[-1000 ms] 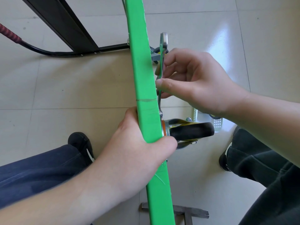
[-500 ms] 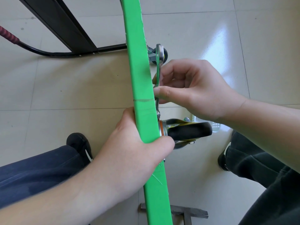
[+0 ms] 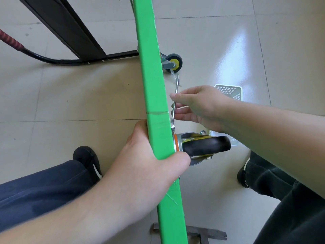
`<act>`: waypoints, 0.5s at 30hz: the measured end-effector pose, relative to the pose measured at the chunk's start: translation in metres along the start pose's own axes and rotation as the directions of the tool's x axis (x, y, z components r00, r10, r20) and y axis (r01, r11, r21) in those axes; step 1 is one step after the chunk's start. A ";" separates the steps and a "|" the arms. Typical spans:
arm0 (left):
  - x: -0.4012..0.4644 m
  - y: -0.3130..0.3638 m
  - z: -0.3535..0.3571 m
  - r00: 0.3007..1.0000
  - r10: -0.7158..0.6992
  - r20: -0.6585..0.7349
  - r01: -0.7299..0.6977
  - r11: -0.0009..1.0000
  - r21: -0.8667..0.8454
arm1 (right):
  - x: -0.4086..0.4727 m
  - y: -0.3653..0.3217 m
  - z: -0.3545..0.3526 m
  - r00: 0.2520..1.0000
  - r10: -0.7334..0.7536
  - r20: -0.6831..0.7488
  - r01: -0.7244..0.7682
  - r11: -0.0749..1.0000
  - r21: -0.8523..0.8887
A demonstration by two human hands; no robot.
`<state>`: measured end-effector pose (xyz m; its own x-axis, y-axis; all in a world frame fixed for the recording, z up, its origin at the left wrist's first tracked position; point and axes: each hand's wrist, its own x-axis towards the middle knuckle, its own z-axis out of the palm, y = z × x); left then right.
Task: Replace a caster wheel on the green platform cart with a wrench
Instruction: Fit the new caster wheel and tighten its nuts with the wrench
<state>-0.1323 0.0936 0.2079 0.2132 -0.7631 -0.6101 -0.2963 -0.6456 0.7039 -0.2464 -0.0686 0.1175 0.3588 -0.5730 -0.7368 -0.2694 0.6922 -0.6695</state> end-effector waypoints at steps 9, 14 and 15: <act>-0.002 0.001 0.000 0.999 0.046 -0.023 -0.045 0.999 0.024 | 0.003 0.003 0.003 0.955 0.289 -0.072 -0.292 0.956 -0.036; 0.002 -0.004 -0.002 1.000 -0.010 0.013 0.010 1.000 -0.028 | 0.004 -0.002 -0.001 0.974 0.190 -0.121 -0.194 0.981 -0.019; 0.002 -0.005 -0.002 1.000 -0.012 0.018 0.013 0.999 -0.030 | 0.004 -0.003 -0.002 0.980 0.151 -0.128 -0.155 0.988 -0.021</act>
<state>-0.1284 0.0948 0.2042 0.1997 -0.7543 -0.6254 -0.2654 -0.6561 0.7065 -0.2456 -0.0739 0.1162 0.1966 -0.5134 -0.8353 -0.3407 0.7631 -0.5492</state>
